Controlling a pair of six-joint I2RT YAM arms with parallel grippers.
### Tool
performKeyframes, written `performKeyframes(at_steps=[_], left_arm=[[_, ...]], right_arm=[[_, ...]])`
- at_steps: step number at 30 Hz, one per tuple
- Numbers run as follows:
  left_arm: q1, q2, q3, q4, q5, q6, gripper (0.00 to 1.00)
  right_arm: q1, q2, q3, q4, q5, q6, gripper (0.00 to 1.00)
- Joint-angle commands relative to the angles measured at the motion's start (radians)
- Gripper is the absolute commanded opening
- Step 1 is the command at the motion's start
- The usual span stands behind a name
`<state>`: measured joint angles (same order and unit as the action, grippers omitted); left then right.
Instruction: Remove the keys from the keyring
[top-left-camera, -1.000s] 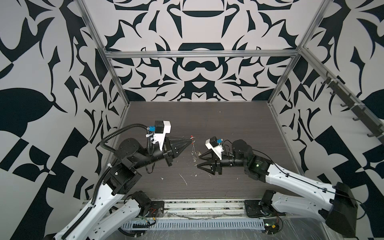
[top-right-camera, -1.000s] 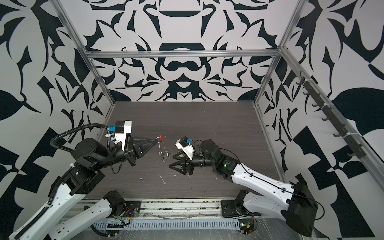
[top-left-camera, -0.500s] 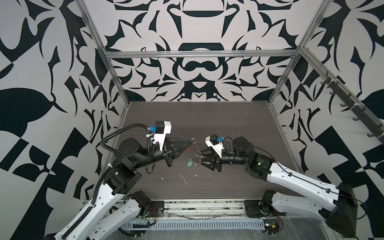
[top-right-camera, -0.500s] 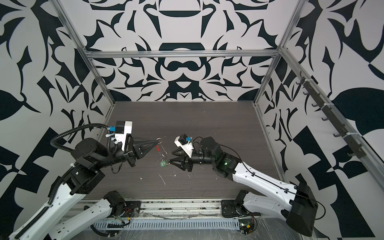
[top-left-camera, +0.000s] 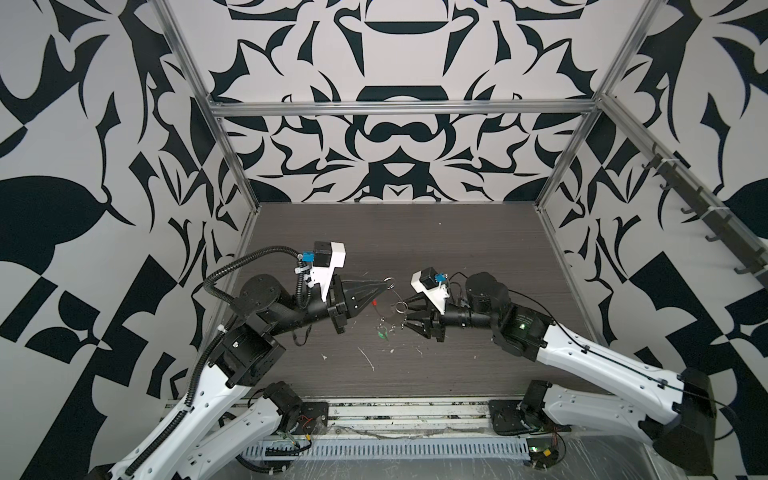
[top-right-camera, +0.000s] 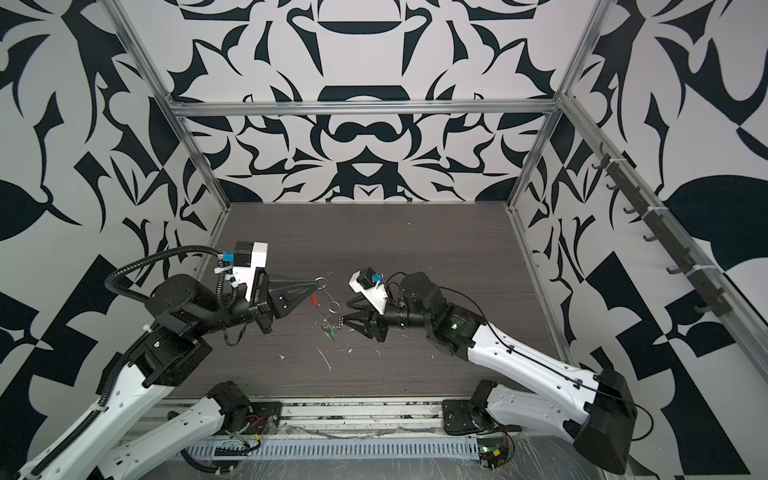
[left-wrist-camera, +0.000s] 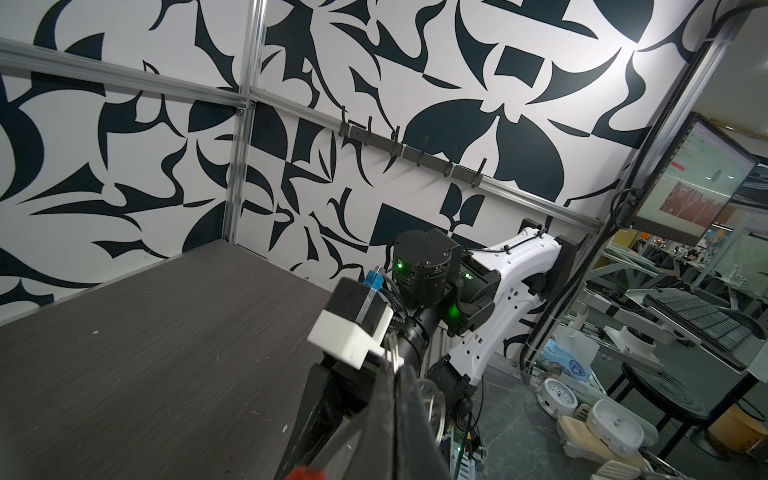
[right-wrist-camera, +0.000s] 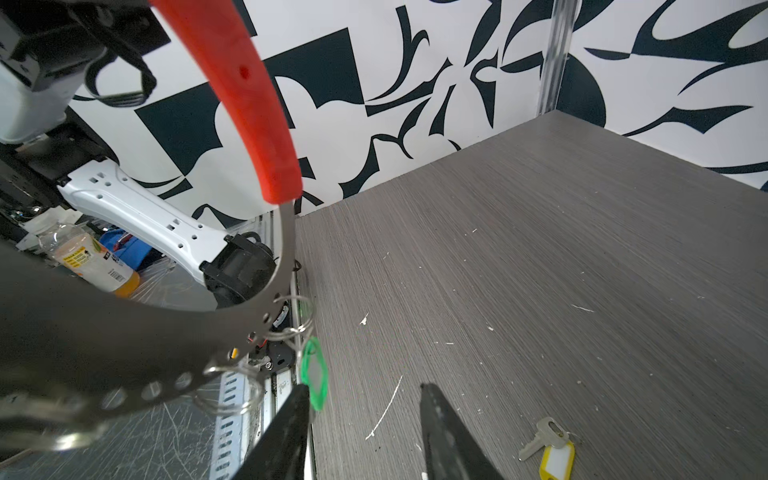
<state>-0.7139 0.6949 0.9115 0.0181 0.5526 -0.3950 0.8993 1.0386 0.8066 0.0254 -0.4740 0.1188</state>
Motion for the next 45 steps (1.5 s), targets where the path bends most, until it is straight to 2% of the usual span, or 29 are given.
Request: performKeyframes(at_steps=[1, 7, 17, 23, 29, 36, 43, 45], left_arm=[[-0.004, -0.012, 0.036, 0.024, 0.025, 0.010, 0.00], [-0.004, -0.012, 0.036, 0.021, 0.049, 0.018, 0.00], [-0.004, -0.004, 0.032, 0.043, 0.065, 0.005, 0.00], [-0.004, -0.004, 0.023, 0.054, 0.053, -0.004, 0.00], [-0.004, -0.013, 0.009, 0.079, 0.028, -0.022, 0.00], [-0.004, -0.009, 0.002, 0.089, 0.034, -0.038, 0.00], [-0.004, -0.013, -0.003, 0.091, 0.024, -0.039, 0.00], [-0.004, -0.012, -0.006, 0.092, 0.024, -0.041, 0.00]], right_arm=[[0.007, -0.009, 0.037, -0.003, 0.014, -0.028, 0.45], [0.008, -0.019, 0.035, -0.006, -0.001, -0.024, 0.44], [0.033, 0.030, 0.067, 0.024, -0.023, -0.034, 0.57], [0.049, 0.052, 0.081, 0.048, -0.048, -0.030, 0.56], [0.065, 0.064, 0.084, 0.080, -0.062, -0.022, 0.51], [0.067, 0.071, 0.092, 0.103, -0.056, -0.023, 0.36], [0.070, 0.070, 0.105, 0.103, -0.043, -0.024, 0.34], [0.072, 0.071, 0.106, 0.108, -0.043, -0.022, 0.29]])
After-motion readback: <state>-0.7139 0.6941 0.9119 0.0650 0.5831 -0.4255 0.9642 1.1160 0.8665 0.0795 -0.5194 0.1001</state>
